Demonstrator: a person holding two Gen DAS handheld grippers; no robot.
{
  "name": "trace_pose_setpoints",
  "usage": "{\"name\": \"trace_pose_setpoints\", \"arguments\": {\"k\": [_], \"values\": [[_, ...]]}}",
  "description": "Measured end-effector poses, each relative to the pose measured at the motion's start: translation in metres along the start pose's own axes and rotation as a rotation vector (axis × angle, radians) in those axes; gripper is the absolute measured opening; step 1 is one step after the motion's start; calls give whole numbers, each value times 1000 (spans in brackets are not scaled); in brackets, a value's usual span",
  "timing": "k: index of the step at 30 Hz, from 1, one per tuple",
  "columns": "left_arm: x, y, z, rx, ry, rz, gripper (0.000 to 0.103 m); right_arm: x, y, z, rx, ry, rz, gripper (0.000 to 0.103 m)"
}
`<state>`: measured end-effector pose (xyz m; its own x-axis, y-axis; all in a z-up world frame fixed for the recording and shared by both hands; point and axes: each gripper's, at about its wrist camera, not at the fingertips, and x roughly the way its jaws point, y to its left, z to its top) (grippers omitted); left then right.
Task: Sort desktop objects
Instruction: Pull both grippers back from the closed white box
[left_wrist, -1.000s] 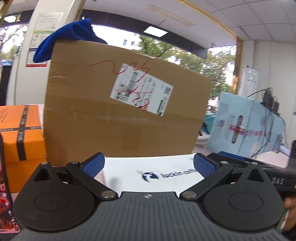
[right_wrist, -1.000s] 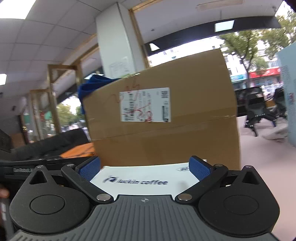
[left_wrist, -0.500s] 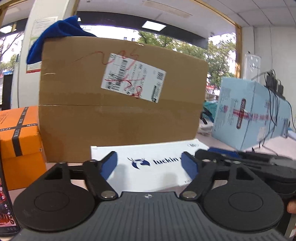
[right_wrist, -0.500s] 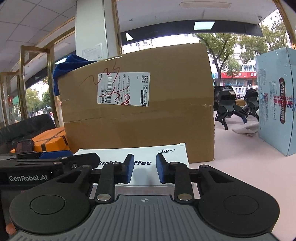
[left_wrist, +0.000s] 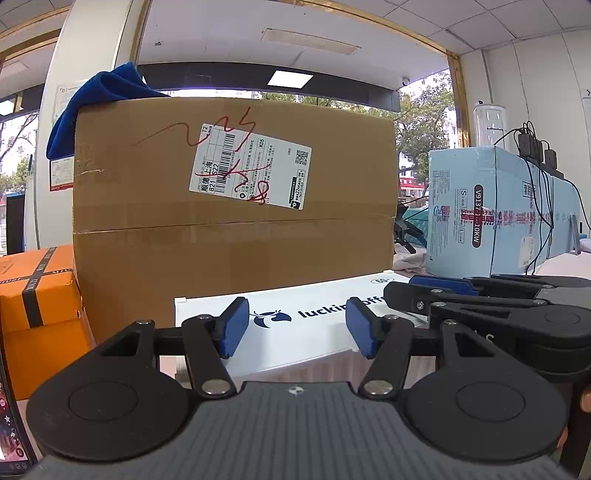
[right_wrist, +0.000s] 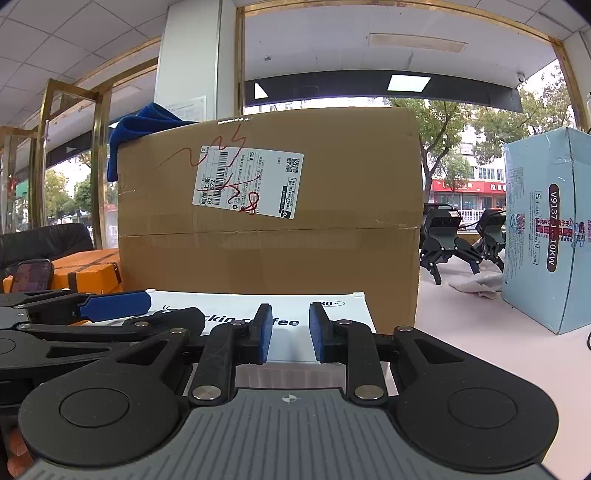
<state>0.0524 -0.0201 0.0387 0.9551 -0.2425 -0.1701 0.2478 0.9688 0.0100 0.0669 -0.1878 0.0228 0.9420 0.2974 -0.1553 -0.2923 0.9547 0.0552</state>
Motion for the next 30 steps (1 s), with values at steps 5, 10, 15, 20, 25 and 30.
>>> {"name": "trace_pose_setpoints", "arguments": {"k": [5, 10, 15, 20, 25, 30], "values": [[2, 1, -2, -5, -21, 17, 57, -1, -1, 0, -10, -10, -7, 22], [1, 8, -2, -72, -38, 51, 91, -5, -11, 3, 59, -18, -52, 55], [-5, 11, 6, -147, -80, 61, 103, -26, -43, 8, 256, -91, -71, 99], [-15, -27, 23, -82, -132, 58, 103, -60, -71, 17, 232, -197, -191, 103], [-6, -83, 38, -95, -86, -15, 103, -84, -118, 18, 147, -176, -366, 103], [40, -166, 38, -101, 82, -65, 103, -91, -182, 4, 161, -37, -502, 103]]}}
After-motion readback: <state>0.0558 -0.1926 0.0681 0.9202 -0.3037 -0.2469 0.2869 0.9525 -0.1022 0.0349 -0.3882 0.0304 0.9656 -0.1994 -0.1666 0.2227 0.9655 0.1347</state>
